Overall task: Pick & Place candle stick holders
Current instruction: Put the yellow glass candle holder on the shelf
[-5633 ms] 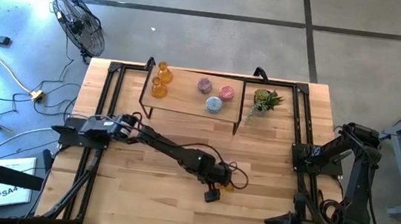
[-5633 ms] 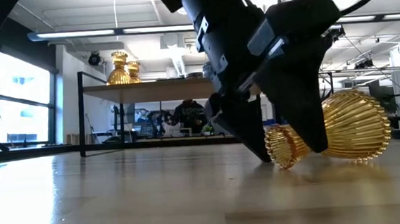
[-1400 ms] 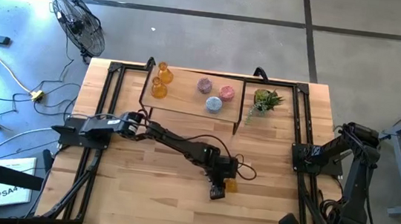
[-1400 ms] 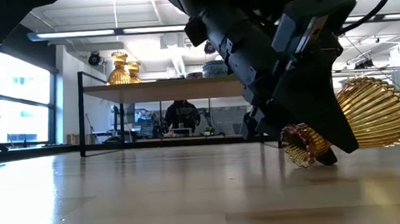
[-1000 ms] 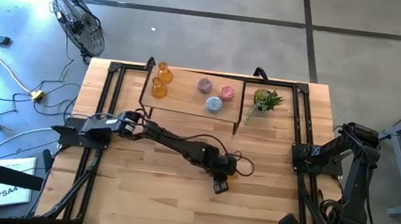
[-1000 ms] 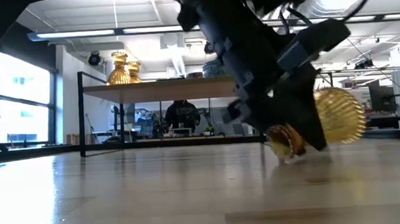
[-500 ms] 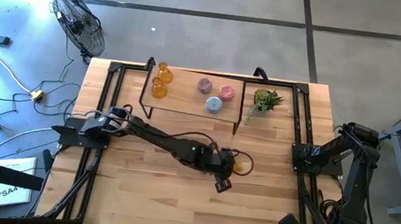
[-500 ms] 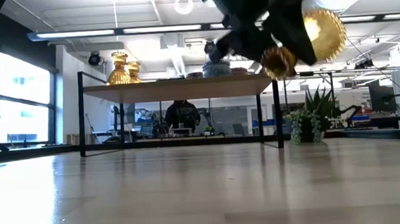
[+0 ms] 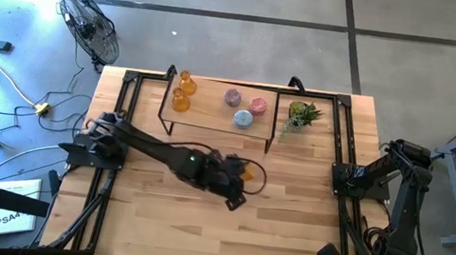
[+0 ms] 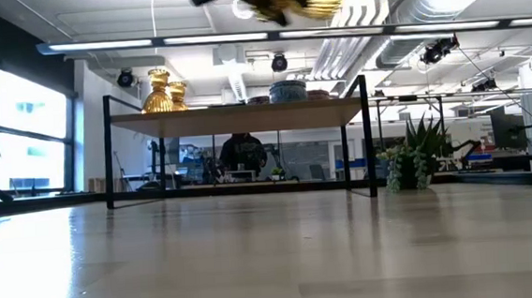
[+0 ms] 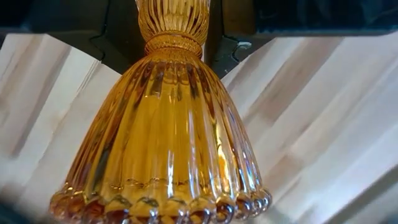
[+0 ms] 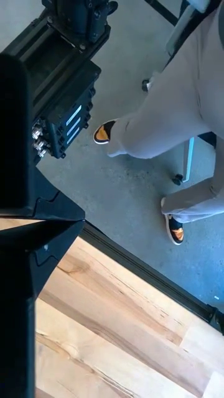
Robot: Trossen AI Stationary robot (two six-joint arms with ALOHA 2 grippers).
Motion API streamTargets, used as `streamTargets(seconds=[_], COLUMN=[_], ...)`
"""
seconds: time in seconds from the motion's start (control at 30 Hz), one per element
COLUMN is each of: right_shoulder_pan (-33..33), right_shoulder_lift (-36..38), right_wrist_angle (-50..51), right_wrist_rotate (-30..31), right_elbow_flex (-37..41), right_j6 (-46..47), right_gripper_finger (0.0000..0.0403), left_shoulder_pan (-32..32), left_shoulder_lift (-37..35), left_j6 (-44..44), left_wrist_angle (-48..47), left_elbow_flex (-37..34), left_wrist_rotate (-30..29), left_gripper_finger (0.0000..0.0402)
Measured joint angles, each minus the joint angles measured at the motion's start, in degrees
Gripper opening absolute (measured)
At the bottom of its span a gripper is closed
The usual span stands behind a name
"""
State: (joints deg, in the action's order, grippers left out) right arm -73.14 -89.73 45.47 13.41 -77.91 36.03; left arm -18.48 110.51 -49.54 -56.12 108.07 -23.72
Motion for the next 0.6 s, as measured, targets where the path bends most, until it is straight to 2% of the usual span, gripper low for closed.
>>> streamTargets(seconds=[0.2, 0.37, 0.6], right_shoulder_pan=[0.0, 0.0, 0.0], right_shoulder_lift=[0.0, 0.0, 0.0], right_wrist_angle=[0.0, -0.1, -0.1], right_wrist_rotate=[0.0, 0.0, -0.1], right_elbow_flex=[0.0, 0.0, 0.0], right_j6=[0.0, 0.0, 0.0], right_gripper_finger=[0.0004, 0.0003, 0.0003], left_shoulder_pan=[0.1, 0.1, 0.1], left_shoulder_lift=[-4.1, -7.1, -9.4], left_j6=[-10.0, -19.5, -45.3], left_wrist_angle=[-14.0, -19.1, -22.1], left_elbow_flex=[0.0, 0.0, 0.0], left_wrist_rotate=[4.9, 4.1, 2.6], left_gripper_finger=[0.0122, 0.0122, 0.0122])
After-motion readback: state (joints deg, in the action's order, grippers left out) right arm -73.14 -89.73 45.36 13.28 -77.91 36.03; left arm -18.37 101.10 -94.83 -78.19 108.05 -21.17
